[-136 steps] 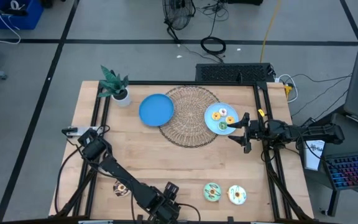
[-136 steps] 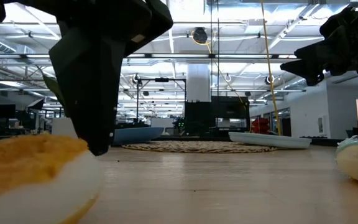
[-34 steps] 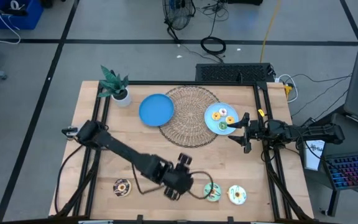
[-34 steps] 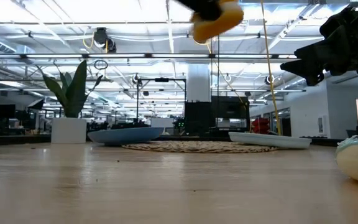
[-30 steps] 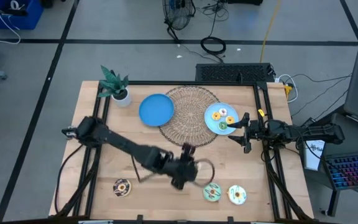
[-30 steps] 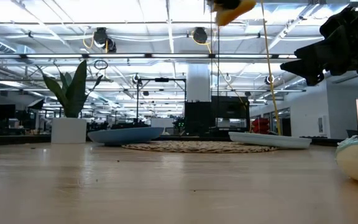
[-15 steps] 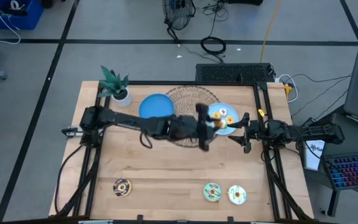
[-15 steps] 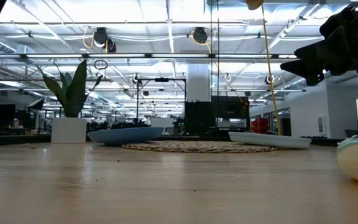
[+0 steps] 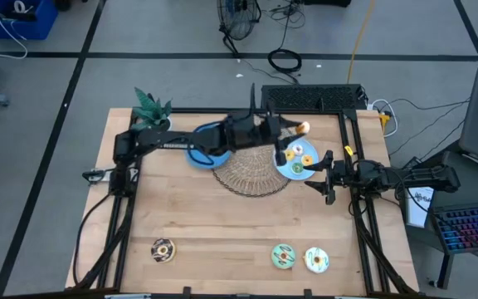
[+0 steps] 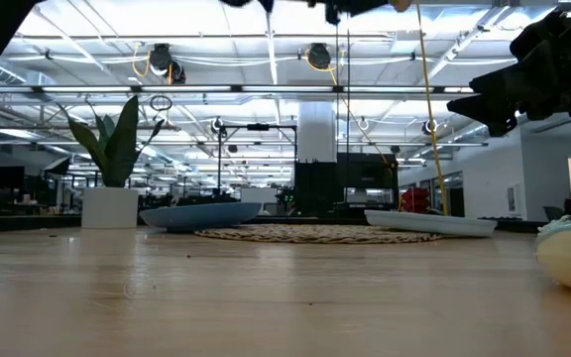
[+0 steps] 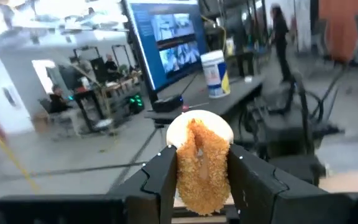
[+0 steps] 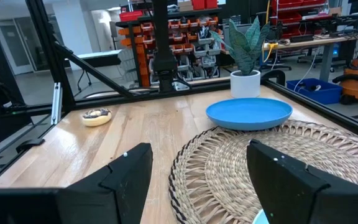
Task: Pick & Place donuts
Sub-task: Put the small orange donut on the light blue plate, then put the large black donut on the dark blue plate
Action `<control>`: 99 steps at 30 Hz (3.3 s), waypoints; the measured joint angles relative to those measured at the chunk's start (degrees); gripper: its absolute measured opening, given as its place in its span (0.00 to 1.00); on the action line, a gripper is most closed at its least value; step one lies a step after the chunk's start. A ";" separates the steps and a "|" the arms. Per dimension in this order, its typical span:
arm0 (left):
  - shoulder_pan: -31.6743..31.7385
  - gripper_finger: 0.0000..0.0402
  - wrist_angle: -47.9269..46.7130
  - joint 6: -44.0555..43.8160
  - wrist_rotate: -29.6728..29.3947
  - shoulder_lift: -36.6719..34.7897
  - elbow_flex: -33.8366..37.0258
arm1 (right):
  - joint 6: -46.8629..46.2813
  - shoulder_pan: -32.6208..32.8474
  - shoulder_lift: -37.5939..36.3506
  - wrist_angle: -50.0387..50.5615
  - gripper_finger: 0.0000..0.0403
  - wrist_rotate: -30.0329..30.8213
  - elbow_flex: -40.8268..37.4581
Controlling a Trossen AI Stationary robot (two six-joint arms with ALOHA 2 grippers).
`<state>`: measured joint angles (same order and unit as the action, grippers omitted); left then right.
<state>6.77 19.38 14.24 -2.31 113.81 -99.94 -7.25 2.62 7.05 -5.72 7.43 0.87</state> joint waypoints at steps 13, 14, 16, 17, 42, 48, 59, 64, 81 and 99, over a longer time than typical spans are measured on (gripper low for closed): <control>2.24 0.33 -21.38 -2.00 -3.31 9.45 -20.29 | 0.01 0.01 -0.02 -0.02 0.60 0.01 0.01; 2.50 0.33 -24.52 -2.73 -3.40 10.69 -22.70 | -0.01 -0.01 -0.02 -0.02 0.60 0.01 0.01; 3.07 0.33 -29.98 -4.21 -3.22 12.57 -26.45 | -0.01 -0.01 0.00 -0.02 0.60 0.01 0.01; 3.35 0.33 -32.19 -4.96 -2.91 13.27 -27.53 | -0.01 -0.01 -0.02 -0.02 0.60 0.01 0.00; 3.60 0.33 -25.99 -15.15 0.11 17.19 -3.57 | 0.01 -0.01 0.00 -0.02 0.60 0.01 -0.01; 3.46 0.33 -22.48 -18.28 2.86 17.17 0.67 | 0.00 0.00 -0.01 -0.02 0.60 0.01 0.01; 2.83 0.33 -22.11 -19.06 2.41 17.15 1.60 | -0.01 0.01 0.00 -0.02 0.60 0.01 0.01; 2.75 0.33 -22.49 -19.05 2.41 17.15 1.60 | 0.00 0.00 0.00 -0.02 0.60 0.00 0.01; 2.79 0.62 -22.53 -19.62 2.33 17.15 1.60 | 0.01 0.01 -0.02 -0.02 0.60 0.00 0.00; 2.82 0.63 -19.12 -20.85 2.29 16.68 0.85 | 0.01 -0.01 -0.02 -0.02 0.60 0.01 -0.01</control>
<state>9.59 0.26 -6.61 -0.02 130.49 -99.09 -7.25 2.61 7.03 -5.74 7.44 0.87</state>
